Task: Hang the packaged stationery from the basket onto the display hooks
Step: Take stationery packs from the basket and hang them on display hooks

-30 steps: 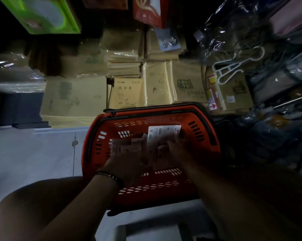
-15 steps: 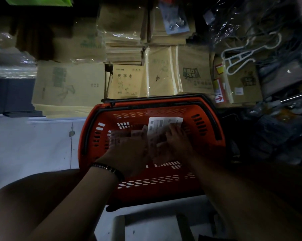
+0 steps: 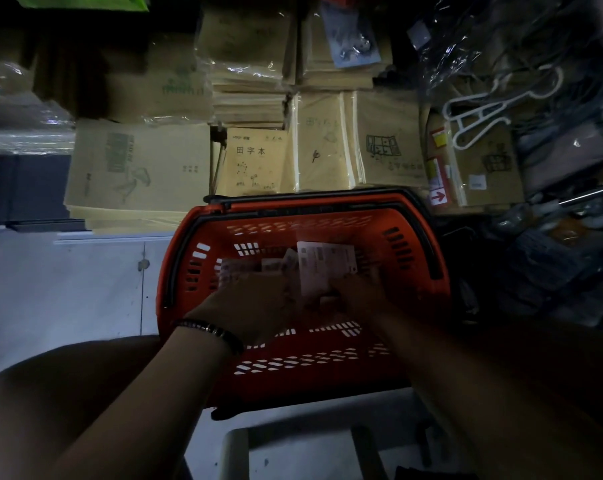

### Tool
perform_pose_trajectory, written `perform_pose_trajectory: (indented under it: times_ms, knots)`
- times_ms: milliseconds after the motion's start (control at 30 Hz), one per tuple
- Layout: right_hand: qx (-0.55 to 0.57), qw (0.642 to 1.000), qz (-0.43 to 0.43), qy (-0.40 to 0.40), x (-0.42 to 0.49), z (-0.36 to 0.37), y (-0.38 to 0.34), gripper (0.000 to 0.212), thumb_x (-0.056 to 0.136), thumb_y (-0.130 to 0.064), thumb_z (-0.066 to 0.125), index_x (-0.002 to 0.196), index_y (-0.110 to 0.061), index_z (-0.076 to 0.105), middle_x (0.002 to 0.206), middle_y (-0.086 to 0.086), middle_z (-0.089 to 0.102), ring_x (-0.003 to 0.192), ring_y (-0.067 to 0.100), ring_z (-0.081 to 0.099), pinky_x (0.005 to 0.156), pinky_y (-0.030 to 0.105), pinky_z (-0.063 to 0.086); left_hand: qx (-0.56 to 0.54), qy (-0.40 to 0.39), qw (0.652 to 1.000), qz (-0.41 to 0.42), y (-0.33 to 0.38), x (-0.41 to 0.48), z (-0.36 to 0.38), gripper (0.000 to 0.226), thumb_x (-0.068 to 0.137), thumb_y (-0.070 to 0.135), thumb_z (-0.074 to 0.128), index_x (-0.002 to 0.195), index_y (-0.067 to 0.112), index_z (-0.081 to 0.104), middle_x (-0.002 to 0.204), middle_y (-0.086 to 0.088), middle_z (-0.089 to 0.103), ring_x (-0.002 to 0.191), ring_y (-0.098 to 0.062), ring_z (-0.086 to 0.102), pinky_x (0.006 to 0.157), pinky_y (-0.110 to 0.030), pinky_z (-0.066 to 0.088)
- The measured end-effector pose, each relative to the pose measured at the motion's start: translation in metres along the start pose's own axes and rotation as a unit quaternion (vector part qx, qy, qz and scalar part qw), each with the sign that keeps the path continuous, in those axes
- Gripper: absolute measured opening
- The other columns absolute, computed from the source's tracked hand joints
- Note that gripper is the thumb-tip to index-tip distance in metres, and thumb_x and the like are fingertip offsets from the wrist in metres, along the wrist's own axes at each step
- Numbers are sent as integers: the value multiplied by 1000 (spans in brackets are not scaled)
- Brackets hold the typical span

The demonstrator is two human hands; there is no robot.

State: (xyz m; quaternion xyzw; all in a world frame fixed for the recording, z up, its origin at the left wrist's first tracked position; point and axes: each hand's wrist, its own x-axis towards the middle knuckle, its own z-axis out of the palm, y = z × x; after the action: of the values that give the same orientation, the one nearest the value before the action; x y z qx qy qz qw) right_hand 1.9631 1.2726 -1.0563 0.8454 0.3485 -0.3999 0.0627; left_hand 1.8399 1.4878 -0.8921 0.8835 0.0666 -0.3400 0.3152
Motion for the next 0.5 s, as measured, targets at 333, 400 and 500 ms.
perform_pose_trajectory:
  times_ms: [333,400,500]
  knots:
    - [336,940,-35,49,-50,-90,-17,35,90,-22,82,122,-13,69,117,7,75,109,28,72,95,45,57,-34,12,996,-82,-24,-10,-9,42,108,55,48,137,28,62,132,-1,71,116,-19,68,108,-44,53]
    - [403,911,-43,72,-71,-110,-19,33,89,-17,82,120,-13,71,114,4,77,106,25,74,95,45,58,-68,10,995,-79,-24,-17,-9,44,106,58,51,138,32,63,133,1,71,115,-17,68,106,-43,53]
    - [500,856,-68,114,-105,-129,-24,32,93,-17,79,124,-19,73,118,-5,78,108,13,74,100,41,58,-199,12,979,-44,-14,-31,-7,52,92,71,63,134,40,68,133,14,72,120,-11,67,110,-44,54]
